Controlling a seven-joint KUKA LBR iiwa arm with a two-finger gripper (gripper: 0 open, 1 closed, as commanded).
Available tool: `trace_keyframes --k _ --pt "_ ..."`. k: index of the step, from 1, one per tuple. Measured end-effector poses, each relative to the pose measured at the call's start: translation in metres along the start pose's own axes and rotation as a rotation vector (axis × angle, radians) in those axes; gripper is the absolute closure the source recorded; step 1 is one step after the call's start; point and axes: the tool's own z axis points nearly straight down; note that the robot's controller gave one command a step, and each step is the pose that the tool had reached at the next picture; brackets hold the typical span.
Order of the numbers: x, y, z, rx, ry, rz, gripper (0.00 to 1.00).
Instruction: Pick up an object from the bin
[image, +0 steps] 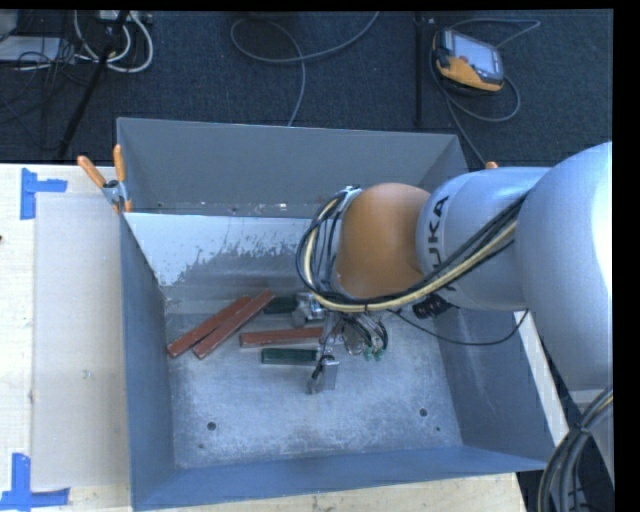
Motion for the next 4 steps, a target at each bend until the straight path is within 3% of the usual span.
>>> trace_keyframes --k 1,2,3,4 --pt "-0.001 0.005 -0.003 -0.004 -0.004 -0.003 1.00" --pt "-0.026 0.012 -0.004 -0.004 -0.008 -0.354 1.00" --pt "-0.028 0.006 -0.027 -0.002 -0.009 -0.660 1.00" --pt "-0.032 0.004 -0.166 0.000 -0.016 -0.648 1.00"
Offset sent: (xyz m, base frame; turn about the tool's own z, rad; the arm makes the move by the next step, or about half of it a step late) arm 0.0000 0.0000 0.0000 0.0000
